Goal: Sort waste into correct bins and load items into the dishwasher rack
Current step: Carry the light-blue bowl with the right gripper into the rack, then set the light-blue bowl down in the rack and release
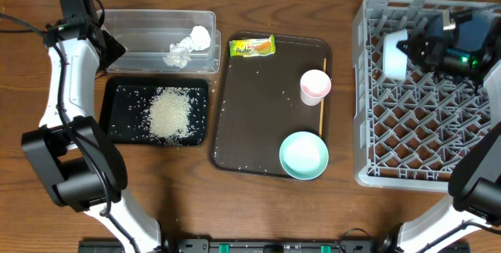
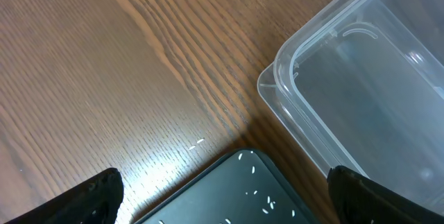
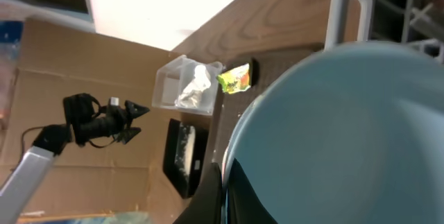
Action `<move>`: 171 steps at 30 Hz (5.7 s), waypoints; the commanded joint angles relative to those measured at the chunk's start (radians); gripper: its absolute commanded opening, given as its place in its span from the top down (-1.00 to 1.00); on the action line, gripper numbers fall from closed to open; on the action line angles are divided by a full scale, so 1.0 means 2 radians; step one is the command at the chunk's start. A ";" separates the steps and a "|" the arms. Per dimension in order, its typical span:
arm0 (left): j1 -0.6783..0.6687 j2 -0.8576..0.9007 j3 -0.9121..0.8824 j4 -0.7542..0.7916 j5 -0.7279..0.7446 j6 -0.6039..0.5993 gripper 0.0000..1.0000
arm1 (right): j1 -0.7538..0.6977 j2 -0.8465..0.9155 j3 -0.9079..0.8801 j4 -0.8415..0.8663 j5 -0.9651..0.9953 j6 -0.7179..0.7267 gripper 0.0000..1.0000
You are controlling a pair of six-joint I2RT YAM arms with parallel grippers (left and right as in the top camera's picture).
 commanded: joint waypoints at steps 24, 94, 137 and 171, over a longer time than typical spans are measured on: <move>0.001 0.004 0.000 -0.001 -0.003 -0.005 -0.92 | -0.034 -0.007 -0.010 -0.073 0.205 0.024 0.98; 0.001 0.004 0.000 -0.001 -0.003 -0.005 -0.92 | -0.041 -0.062 -0.007 -0.117 0.385 0.062 0.39; 0.001 0.004 0.000 -0.001 -0.003 -0.005 -0.92 | 0.044 -0.046 -0.007 -0.009 0.502 0.115 0.97; 0.001 0.004 0.000 -0.001 -0.003 -0.005 -0.92 | 0.045 -0.053 -0.008 -0.020 0.518 0.089 0.97</move>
